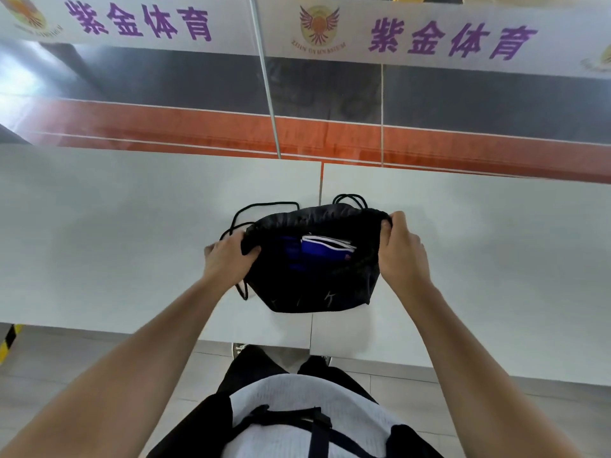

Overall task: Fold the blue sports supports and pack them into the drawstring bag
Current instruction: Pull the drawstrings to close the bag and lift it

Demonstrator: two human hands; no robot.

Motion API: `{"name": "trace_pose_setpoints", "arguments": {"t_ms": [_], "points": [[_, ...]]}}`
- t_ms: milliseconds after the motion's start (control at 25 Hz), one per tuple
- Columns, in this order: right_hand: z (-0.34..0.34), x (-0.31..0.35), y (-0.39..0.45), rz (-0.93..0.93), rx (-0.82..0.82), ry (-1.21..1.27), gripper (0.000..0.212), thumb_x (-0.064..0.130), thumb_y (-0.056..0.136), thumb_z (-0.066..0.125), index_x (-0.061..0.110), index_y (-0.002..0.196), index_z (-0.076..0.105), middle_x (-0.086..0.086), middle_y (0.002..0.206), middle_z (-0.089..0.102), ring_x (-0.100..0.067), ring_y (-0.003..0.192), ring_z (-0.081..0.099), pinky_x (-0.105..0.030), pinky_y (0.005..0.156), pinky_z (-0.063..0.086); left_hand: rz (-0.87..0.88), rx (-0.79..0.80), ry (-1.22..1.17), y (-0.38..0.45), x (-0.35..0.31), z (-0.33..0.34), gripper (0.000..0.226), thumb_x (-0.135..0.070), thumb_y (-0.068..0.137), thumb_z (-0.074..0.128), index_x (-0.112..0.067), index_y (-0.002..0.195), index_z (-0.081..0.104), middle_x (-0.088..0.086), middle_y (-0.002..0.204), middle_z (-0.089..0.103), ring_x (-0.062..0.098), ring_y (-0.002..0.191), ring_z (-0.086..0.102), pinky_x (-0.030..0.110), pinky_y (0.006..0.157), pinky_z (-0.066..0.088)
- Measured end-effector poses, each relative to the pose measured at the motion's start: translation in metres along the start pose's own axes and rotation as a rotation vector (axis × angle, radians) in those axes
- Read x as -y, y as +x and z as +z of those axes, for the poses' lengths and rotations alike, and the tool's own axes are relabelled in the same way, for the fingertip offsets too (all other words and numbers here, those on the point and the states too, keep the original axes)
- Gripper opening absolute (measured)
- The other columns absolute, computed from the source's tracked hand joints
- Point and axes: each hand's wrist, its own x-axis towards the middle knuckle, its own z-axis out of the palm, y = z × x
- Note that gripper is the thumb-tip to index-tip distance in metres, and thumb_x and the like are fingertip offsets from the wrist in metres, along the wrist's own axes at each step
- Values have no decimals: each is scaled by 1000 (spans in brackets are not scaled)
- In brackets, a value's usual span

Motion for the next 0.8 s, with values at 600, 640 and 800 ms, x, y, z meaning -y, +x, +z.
{"name": "trace_pose_setpoints", "arguments": {"t_ms": [600, 640, 800], "points": [[-53, -31, 37, 154, -38, 324, 60, 46, 97, 58, 12, 55, 30, -2, 50, 27, -15, 46, 24, -28, 49, 23, 37, -337, -299, -19, 21, -121, 66, -55, 95, 54, -13, 53, 25, 1, 49, 22, 22, 50, 24, 34, 56, 25], [-49, -38, 38, 242, -82, 415, 58, 44, 96, 59, 15, 56, 28, -1, 53, 24, -15, 46, 22, -28, 49, 21, -1, -411, -293, -15, 26, -123, 66, -52, 95, 55, -12, 51, 27, 3, 48, 23, 25, 50, 26, 35, 57, 27], [-35, -72, 38, 671, -283, 635, 53, 38, 93, 60, 14, 56, 33, -5, 57, 31, -21, 51, 29, -34, 57, 28, -255, -632, -506, 3, 52, -134, 58, -44, 91, 56, 0, 55, 41, 12, 52, 27, 27, 51, 28, 35, 63, 32]]}}
